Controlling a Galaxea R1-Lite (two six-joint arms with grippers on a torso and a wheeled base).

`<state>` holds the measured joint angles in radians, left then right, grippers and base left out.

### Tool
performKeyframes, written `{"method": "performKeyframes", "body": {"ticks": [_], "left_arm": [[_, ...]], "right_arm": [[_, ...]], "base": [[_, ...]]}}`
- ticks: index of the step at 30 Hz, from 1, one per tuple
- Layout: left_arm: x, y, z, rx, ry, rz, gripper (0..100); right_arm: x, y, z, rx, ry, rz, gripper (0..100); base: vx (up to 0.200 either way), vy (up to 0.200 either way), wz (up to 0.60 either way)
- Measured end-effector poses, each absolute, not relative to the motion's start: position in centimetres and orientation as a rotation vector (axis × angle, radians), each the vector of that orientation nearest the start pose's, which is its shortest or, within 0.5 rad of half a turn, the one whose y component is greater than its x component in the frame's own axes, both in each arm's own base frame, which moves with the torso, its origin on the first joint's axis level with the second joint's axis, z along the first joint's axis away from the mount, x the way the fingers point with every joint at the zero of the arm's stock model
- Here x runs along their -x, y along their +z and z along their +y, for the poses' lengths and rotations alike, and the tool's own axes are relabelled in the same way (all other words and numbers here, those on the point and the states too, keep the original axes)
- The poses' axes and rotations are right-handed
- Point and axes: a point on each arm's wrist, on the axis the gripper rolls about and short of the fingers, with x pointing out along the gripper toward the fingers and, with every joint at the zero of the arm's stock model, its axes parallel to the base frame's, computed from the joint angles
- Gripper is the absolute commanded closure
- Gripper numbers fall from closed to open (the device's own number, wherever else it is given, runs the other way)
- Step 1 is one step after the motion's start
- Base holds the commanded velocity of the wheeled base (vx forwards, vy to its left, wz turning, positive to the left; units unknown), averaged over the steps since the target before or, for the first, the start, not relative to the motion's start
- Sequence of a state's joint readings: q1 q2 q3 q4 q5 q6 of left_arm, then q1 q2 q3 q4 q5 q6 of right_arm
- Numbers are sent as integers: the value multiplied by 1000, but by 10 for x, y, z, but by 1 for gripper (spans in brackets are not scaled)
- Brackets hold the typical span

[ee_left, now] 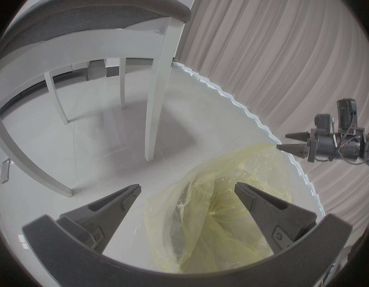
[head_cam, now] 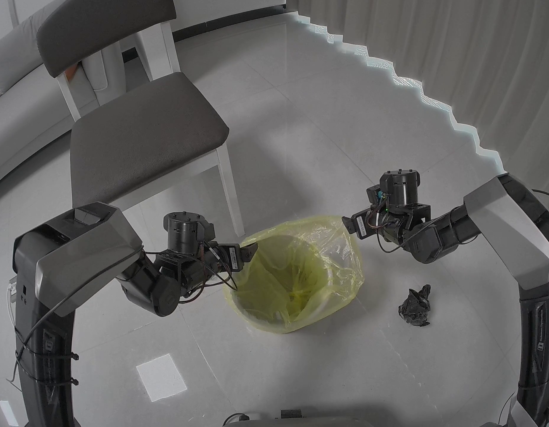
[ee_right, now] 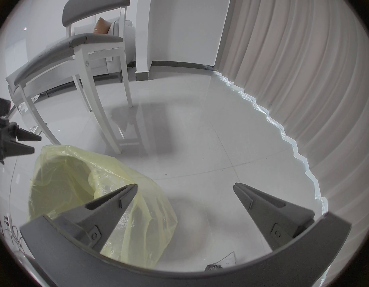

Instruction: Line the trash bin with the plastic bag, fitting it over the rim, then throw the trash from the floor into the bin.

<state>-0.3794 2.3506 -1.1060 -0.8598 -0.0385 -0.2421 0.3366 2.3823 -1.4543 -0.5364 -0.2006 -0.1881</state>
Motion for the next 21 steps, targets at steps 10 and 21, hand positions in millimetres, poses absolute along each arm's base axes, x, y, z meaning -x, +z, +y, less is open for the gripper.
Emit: {"method": "performKeyframes", "body": {"ticks": [10, 21], "left_arm": [[-413, 19, -163, 166, -358, 436, 0], [-439, 8, -155, 174, -316, 426, 0]], "right_arm": [[-436, 68, 168, 304, 215, 394, 0], [-421, 61, 185, 324, 263, 421, 0]], "base": [[0, 0, 0], [0, 0, 0]]}}
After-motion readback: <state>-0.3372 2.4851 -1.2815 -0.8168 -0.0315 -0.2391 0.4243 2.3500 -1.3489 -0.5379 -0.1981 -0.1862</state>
